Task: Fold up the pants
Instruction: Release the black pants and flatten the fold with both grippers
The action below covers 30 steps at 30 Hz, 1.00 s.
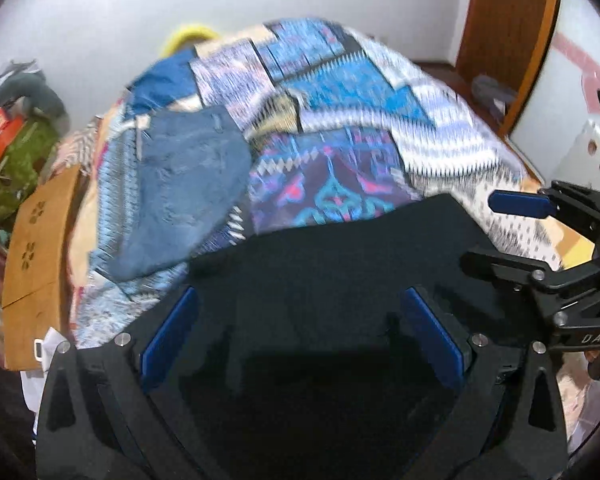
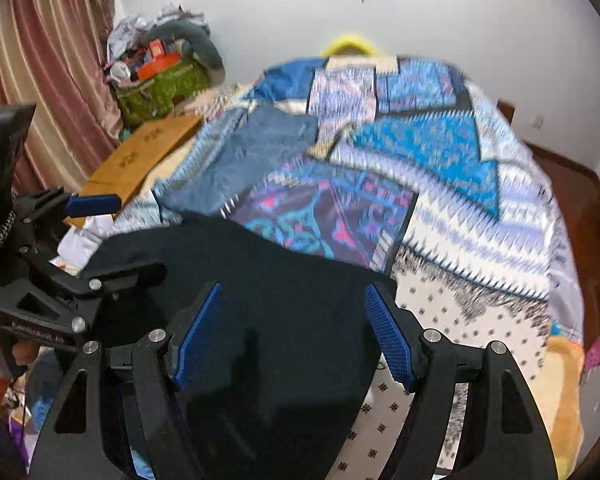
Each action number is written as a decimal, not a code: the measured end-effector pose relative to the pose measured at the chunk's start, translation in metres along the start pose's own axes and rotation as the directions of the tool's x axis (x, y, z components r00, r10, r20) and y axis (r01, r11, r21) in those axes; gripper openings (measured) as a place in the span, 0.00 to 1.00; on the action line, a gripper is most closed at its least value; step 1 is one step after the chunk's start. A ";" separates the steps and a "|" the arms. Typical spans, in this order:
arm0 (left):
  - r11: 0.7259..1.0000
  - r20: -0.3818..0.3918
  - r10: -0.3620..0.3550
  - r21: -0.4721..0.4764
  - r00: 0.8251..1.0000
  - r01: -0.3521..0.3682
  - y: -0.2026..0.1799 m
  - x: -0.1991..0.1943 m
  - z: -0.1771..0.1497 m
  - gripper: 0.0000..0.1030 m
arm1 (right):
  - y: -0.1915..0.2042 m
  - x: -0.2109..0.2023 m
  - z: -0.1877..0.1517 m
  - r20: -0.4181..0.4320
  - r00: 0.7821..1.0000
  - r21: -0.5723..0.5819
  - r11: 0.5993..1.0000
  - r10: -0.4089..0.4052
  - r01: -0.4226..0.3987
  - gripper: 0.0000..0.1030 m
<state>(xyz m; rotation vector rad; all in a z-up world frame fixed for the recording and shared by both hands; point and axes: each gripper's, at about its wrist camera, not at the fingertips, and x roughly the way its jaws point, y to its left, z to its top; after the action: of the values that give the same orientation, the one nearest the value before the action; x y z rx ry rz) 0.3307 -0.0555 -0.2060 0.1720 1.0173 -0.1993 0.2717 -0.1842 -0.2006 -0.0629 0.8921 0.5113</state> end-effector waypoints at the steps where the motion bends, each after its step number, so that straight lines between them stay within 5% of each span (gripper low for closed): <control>1: 1.000 -0.028 -0.004 0.006 1.000 0.004 -0.002 0.009 -0.003 1.00 | -0.003 0.007 -0.003 -0.021 1.000 0.004 1.000 0.003 -0.003 0.68; 5: 0.999 -0.113 -0.013 0.029 0.994 0.017 -0.005 0.035 -0.013 1.00 | -0.013 0.031 -0.019 -0.144 0.987 0.033 0.997 0.073 -0.069 0.68; 12: 0.999 -0.113 -0.013 0.039 0.994 0.018 -0.003 0.028 -0.026 1.00 | -0.007 0.015 -0.036 -0.147 0.988 -0.004 0.999 0.036 -0.037 0.68; 30: 0.997 0.008 0.066 -0.046 0.998 -0.066 0.016 -0.024 -0.078 1.00 | 0.003 -0.028 -0.056 -0.153 0.987 -0.006 0.998 -0.055 0.055 0.70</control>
<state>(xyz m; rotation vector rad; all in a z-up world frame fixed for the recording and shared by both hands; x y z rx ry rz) 0.2583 -0.0196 -0.2242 0.1624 1.0047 -0.1166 0.2149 -0.2070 -0.2141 -0.1300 1.0372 0.4600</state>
